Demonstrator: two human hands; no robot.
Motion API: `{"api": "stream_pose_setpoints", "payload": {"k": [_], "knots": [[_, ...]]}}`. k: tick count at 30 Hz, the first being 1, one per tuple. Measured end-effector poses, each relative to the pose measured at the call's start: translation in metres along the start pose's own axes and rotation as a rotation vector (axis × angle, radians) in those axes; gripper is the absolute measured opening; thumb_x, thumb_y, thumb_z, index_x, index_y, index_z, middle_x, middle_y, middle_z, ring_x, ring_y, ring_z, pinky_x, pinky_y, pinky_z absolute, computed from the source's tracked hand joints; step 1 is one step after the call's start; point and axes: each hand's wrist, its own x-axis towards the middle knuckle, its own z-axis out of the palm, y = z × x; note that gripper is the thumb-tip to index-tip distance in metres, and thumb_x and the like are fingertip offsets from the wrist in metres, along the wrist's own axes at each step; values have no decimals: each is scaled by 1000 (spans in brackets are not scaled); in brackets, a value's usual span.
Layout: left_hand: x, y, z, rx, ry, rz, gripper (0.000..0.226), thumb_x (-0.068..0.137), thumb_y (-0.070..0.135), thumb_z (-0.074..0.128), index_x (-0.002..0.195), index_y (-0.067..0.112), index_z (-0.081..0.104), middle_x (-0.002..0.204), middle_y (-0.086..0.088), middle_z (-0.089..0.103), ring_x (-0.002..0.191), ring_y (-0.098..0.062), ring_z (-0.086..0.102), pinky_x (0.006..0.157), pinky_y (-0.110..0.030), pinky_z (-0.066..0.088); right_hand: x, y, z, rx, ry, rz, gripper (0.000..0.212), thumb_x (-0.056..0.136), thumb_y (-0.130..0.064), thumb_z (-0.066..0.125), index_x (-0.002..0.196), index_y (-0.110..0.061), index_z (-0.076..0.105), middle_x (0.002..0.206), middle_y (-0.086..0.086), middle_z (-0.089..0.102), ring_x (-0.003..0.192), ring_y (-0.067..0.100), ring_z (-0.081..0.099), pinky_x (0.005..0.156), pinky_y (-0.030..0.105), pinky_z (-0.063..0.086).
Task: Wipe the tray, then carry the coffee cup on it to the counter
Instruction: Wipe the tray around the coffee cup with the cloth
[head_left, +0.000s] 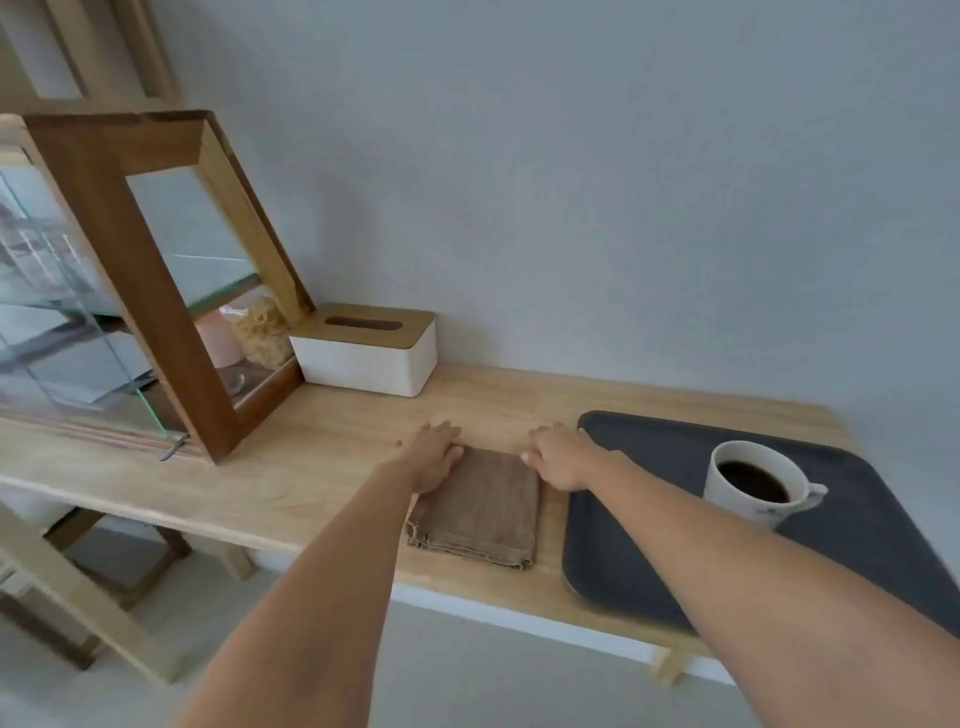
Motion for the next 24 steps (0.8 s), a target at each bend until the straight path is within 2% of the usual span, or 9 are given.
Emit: {"api": "stream_pose_setpoints", "payload": {"k": [2, 4, 7, 11, 13, 15, 18, 22, 24], "knots": [[1, -3, 4, -21, 51, 36, 38, 99, 33, 39, 134, 19, 45, 139, -7, 49, 130, -30, 42, 108, -53, 31, 2, -4, 7, -20, 8, 1, 41, 100, -39, 37, 115, -6, 57, 120, 14, 56, 114, 31, 49, 102, 48, 37], [1, -5, 7, -90, 105, 45, 29, 97, 29, 47, 122, 17, 51, 126, -10, 57, 116, -30, 52, 102, -48, 39, 2, -7, 13, 31, 64, -13, 34, 97, -37, 46, 109, -7, 56, 114, 13, 58, 106, 30, 52, 94, 44, 42], [2, -6, 3, -187, 144, 86, 17, 91, 20, 59, 106, 13, 56, 108, -10, 65, 103, -29, 58, 90, -42, 46, 1, -10, 15, 166, 124, -71, 18, 93, -26, 56, 103, -11, 54, 107, 11, 59, 100, 28, 55, 86, 39, 44], [-4, -4, -14, -267, 163, 161, 11, 86, 13, 66, 88, 16, 56, 84, -2, 60, 83, -23, 55, 72, -35, 46, -13, -10, 10, 425, 157, -103, 13, 93, -16, 56, 87, -16, 45, 80, 1, 53, 70, 14, 51, 63, 27, 43], [-13, 0, -29, -349, 138, 180, 11, 85, 12, 68, 86, 14, 57, 83, -5, 61, 79, -21, 55, 73, -37, 45, -27, -8, -1, 547, 177, -101, 12, 94, -16, 55, 87, -16, 45, 77, -3, 51, 66, 9, 46, 63, 23, 41], [-26, 8, -45, -410, 116, 209, 12, 85, 14, 71, 88, 11, 60, 84, -6, 65, 76, -19, 57, 72, -34, 46, -45, -4, -14, 681, 175, -112, 10, 94, -14, 56, 90, -14, 47, 77, -3, 55, 69, 7, 53, 67, 27, 50], [-46, 29, -70, -428, 111, 262, 9, 83, 21, 73, 88, 19, 66, 85, -3, 70, 74, -13, 61, 68, -26, 47, -76, 3, -38, 847, 149, -153, 9, 94, -9, 56, 97, -4, 49, 77, 4, 61, 74, 18, 65, 66, 34, 61], [-72, 71, -89, -583, 32, 347, 10, 83, 24, 73, 92, 21, 70, 86, -2, 71, 79, -9, 65, 70, -25, 51, -118, 28, -72, 851, 199, -222, 13, 93, -7, 56, 102, 0, 49, 59, -9, 61, 69, 18, 66, 69, 43, 62], [-77, 93, -90, -636, -13, 382, 13, 83, 27, 72, 94, 20, 70, 87, 0, 71, 80, -10, 66, 70, -26, 53, -138, 43, -85, 833, 216, -214, 11, 93, -8, 57, 101, -4, 50, 66, -1, 67, 71, 27, 69, 69, 43, 61]]}}
